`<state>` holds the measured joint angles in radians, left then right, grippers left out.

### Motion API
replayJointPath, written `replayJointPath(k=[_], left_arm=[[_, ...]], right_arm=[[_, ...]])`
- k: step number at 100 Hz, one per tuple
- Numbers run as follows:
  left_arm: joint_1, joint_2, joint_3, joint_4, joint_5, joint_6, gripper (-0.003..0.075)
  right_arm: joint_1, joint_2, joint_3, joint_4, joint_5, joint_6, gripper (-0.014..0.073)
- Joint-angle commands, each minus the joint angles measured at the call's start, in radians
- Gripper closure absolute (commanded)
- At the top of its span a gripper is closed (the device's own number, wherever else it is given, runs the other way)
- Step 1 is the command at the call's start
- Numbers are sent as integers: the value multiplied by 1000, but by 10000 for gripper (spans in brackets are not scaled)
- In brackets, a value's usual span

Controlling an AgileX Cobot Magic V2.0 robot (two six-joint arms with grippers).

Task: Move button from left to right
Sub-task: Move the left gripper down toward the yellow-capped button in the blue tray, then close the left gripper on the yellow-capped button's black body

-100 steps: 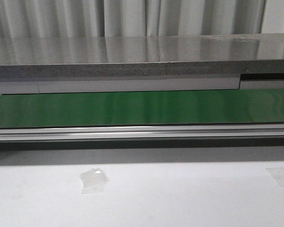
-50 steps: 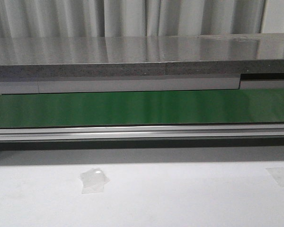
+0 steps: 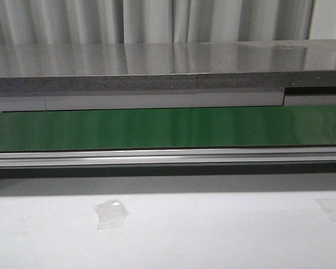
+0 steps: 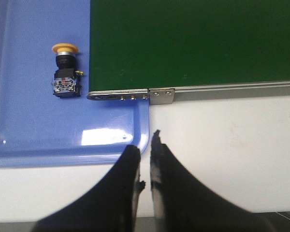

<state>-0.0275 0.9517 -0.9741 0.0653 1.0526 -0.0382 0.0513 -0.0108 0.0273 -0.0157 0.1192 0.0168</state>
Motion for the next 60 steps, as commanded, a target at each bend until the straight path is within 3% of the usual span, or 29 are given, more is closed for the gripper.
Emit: replayJointPath(k=[1, 14, 21, 60], left_arm=[[-5, -5, -35, -10, -57, 2, 503], [-5, -5, -35, -12, -57, 2, 198], [-5, -5, -35, -12, -57, 2, 98], [-5, 4, -38, -25, -111, -16, 82]], right_arm=[[4, -14, -15, -5, -85, -6, 659], [4, -14, -15, -5, -85, -6, 659], [4, -14, -15, -5, -85, -6, 659], [4, -14, -15, -5, -85, -6, 659]])
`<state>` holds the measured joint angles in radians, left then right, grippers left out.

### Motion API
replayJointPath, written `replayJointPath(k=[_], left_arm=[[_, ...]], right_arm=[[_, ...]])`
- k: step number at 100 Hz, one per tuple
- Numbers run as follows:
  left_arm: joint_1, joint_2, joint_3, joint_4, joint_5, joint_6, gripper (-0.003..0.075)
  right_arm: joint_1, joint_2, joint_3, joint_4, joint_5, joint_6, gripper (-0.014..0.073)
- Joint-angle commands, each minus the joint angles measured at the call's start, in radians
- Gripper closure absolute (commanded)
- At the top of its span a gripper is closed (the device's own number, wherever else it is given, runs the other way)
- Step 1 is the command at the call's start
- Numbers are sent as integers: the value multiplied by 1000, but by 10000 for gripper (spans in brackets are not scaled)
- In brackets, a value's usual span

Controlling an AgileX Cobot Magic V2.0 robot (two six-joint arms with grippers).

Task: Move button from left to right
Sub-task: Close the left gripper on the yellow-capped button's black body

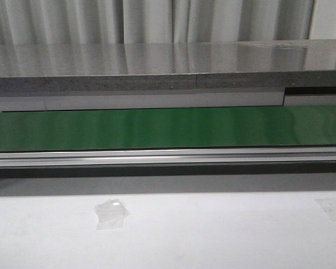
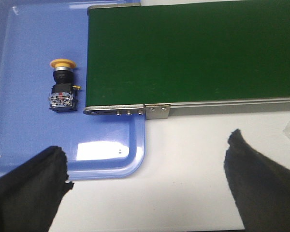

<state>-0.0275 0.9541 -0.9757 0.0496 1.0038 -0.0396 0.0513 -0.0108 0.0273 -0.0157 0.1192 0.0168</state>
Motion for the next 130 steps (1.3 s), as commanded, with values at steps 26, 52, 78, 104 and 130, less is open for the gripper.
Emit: replayJointPath(k=[26, 52, 78, 104, 130], left_arm=[[2, 131, -93, 112, -102, -101, 82], [202, 328, -252, 73, -125, -97, 82], [340, 523, -334, 64, -136, -55, 82], [388, 710, -338, 11, -203, -31, 81], [388, 832, -338, -27, -284, -31, 82]], right_arm=[[4, -14, -15, -5, -85, -6, 659], [4, -14, -15, -5, -85, -6, 659], [4, -14, -15, -5, -85, -6, 659], [4, -14, -15, -5, -85, -6, 659], [4, -14, -15, -5, -85, -6, 659]])
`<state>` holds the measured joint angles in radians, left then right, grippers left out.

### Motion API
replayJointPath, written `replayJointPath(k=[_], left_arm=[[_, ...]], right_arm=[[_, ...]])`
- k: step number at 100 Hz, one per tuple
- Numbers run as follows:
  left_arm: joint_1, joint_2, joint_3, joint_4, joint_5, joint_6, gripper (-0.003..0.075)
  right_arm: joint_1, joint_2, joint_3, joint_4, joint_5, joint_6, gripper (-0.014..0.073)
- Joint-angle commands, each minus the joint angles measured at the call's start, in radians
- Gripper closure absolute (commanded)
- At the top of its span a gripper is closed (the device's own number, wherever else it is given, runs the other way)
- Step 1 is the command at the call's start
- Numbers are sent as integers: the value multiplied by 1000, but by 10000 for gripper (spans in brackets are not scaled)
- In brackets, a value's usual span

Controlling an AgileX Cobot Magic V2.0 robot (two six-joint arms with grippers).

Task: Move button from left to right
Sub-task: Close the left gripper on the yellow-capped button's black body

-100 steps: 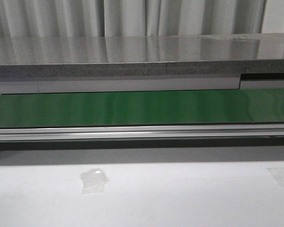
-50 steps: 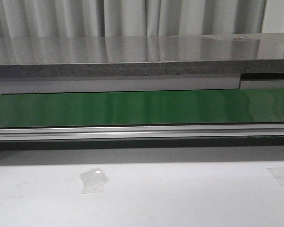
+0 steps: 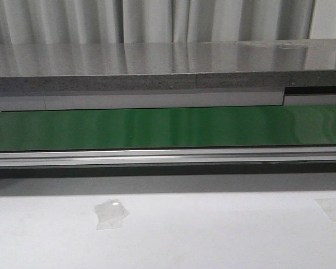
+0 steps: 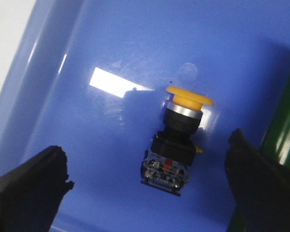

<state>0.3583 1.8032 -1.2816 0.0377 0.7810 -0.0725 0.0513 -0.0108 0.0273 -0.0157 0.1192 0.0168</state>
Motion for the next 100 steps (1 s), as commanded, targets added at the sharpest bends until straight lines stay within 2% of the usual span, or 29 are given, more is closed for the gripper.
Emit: replayJointPath(k=[1, 100], left_arm=[[2, -13, -32, -18, -62, 2, 81], [2, 121, -32, -46, -138, 2, 82]], right_arm=[[4, -14, -15, -5, -85, -6, 659], [4, -14, -15, -5, -85, -6, 659]])
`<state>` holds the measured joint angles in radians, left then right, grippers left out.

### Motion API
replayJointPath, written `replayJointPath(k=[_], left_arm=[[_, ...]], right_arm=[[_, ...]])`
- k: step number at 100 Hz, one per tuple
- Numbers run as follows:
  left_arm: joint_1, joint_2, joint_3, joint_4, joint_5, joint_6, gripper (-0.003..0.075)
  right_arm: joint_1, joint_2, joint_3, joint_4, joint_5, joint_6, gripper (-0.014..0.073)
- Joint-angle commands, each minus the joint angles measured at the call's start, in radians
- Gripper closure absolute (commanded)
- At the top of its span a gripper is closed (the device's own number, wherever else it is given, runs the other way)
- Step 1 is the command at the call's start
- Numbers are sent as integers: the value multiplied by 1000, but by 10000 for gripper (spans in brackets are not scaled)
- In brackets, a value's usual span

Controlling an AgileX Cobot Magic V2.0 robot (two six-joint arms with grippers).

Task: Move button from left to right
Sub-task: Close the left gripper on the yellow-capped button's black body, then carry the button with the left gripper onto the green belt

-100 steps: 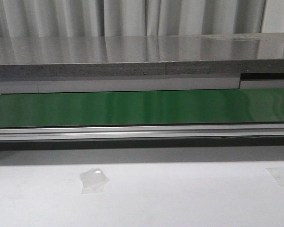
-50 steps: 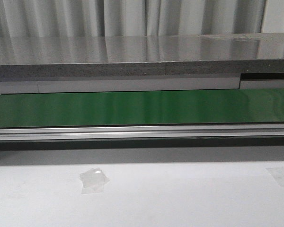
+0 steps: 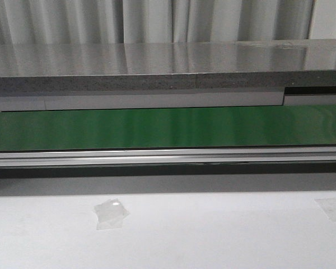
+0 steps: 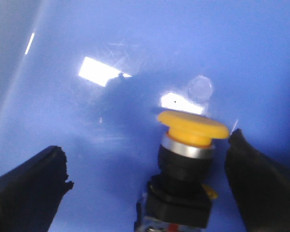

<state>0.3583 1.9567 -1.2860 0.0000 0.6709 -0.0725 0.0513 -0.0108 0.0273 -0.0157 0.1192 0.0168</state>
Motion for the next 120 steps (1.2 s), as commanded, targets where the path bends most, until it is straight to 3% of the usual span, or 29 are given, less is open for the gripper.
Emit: replayJointPath(k=[1, 26, 35, 45, 60, 75, 120], left_arm=[[2, -30, -28, -8, -28, 2, 82], [2, 11, -28, -18, -23, 2, 82], [2, 16, -28, -18, -21, 2, 120], [2, 16, -28, -18, -21, 4, 244], [2, 16, -28, -18, -21, 23, 540], [2, 16, -28, -18, -14, 33, 738], [2, -168, -28, -14, 1, 63, 740]], right_arm=[[4, -14, -15, -5, -85, -6, 659], [4, -14, -15, -5, -85, -6, 659], [4, -14, -15, -5, -85, -6, 659], [4, -14, -15, -5, -85, -6, 659], [4, -14, -15, -5, -85, -6, 659], [4, -14, -15, -5, -85, -6, 659], [4, -14, -15, -5, -85, -6, 659]])
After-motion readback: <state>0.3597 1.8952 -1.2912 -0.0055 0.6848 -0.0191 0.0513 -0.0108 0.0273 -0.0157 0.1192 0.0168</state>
